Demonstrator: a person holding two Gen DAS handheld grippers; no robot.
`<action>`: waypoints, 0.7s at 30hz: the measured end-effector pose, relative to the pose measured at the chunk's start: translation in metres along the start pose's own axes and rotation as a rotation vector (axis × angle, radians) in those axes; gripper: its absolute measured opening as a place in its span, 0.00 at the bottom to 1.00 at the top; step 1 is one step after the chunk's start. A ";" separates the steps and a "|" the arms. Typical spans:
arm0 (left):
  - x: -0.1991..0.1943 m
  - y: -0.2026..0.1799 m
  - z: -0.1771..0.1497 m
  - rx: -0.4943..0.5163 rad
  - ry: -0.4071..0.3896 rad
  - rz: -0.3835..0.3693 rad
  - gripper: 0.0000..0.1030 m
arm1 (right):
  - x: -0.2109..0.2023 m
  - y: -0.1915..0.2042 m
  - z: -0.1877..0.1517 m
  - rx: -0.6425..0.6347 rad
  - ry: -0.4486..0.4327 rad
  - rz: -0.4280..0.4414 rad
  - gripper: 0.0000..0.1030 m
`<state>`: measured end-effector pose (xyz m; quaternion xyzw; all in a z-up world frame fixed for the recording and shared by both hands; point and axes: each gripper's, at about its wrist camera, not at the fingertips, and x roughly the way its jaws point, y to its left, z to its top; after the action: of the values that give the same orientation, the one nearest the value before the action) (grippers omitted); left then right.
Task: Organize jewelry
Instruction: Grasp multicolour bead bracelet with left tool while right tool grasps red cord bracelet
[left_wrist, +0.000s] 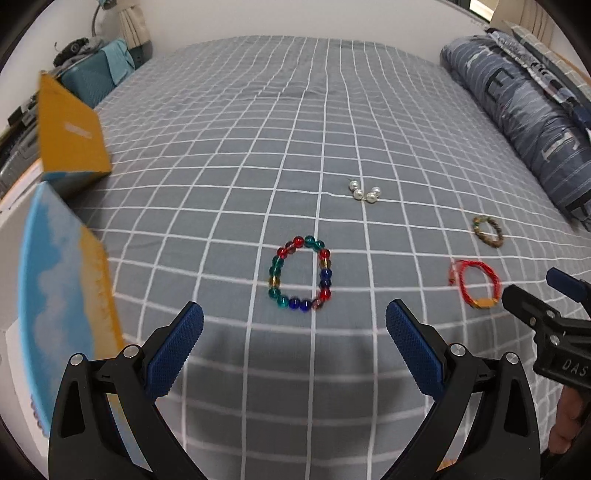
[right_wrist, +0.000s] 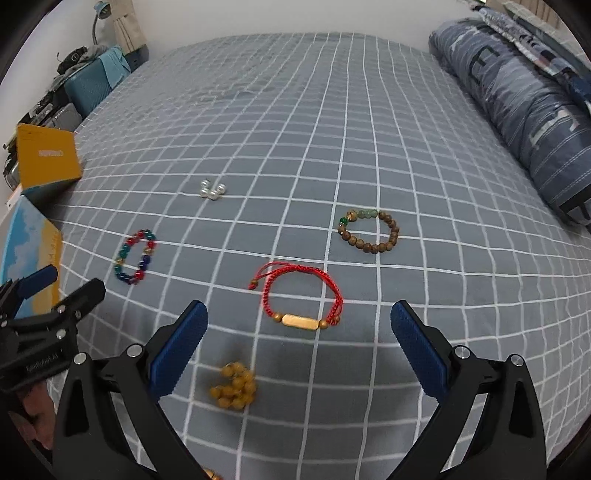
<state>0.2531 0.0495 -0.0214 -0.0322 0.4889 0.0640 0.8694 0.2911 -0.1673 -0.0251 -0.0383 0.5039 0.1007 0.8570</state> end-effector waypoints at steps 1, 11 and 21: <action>0.009 -0.001 0.003 0.006 0.006 0.011 0.95 | 0.007 -0.001 0.002 -0.003 0.007 -0.005 0.93; 0.069 0.002 0.013 -0.021 0.075 -0.005 0.94 | 0.061 -0.010 0.009 0.019 0.084 0.012 0.88; 0.075 0.005 0.014 -0.036 0.064 -0.004 0.74 | 0.070 -0.014 0.006 0.034 0.118 0.004 0.81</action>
<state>0.3024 0.0619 -0.0779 -0.0507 0.5150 0.0698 0.8529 0.3324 -0.1710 -0.0832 -0.0287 0.5551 0.0916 0.8262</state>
